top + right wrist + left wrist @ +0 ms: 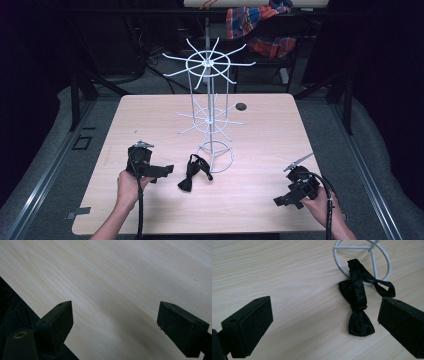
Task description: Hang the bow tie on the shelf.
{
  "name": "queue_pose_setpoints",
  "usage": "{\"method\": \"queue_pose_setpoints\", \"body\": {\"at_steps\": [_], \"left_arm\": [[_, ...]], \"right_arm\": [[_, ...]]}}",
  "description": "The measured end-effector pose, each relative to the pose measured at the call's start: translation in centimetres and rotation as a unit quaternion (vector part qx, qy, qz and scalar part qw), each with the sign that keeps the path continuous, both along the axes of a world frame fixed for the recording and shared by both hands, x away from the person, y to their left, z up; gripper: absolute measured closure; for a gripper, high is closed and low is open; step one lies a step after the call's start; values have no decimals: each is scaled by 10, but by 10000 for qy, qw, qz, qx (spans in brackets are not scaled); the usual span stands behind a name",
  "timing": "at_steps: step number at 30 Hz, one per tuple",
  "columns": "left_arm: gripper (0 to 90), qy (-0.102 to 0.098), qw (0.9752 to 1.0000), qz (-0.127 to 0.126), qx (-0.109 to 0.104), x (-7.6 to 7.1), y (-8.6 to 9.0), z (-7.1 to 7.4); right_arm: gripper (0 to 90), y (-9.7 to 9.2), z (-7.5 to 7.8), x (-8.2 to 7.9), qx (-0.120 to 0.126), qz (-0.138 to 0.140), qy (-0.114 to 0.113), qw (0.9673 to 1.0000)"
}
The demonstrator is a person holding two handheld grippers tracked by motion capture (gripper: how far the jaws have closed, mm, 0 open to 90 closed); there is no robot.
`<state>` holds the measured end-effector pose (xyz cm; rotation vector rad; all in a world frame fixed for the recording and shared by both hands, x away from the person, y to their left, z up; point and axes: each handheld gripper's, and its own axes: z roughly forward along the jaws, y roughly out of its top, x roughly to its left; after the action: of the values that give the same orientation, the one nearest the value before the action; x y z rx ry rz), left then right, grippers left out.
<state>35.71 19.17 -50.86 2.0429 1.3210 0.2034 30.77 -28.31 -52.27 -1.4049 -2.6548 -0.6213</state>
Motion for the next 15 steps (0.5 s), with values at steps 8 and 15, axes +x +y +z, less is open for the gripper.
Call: {"method": "queue_pose_setpoints", "body": {"at_steps": [8,15], "left_arm": [[6,204,9997,-98,-23,16,-20,-10],[130,293,9995,-107,-51,26,-31,-16]], "right_arm": [[132,-1,1,-1,24,6,-10,10000],[133,-2,0,-1,14,-33,-4,10000]]}}
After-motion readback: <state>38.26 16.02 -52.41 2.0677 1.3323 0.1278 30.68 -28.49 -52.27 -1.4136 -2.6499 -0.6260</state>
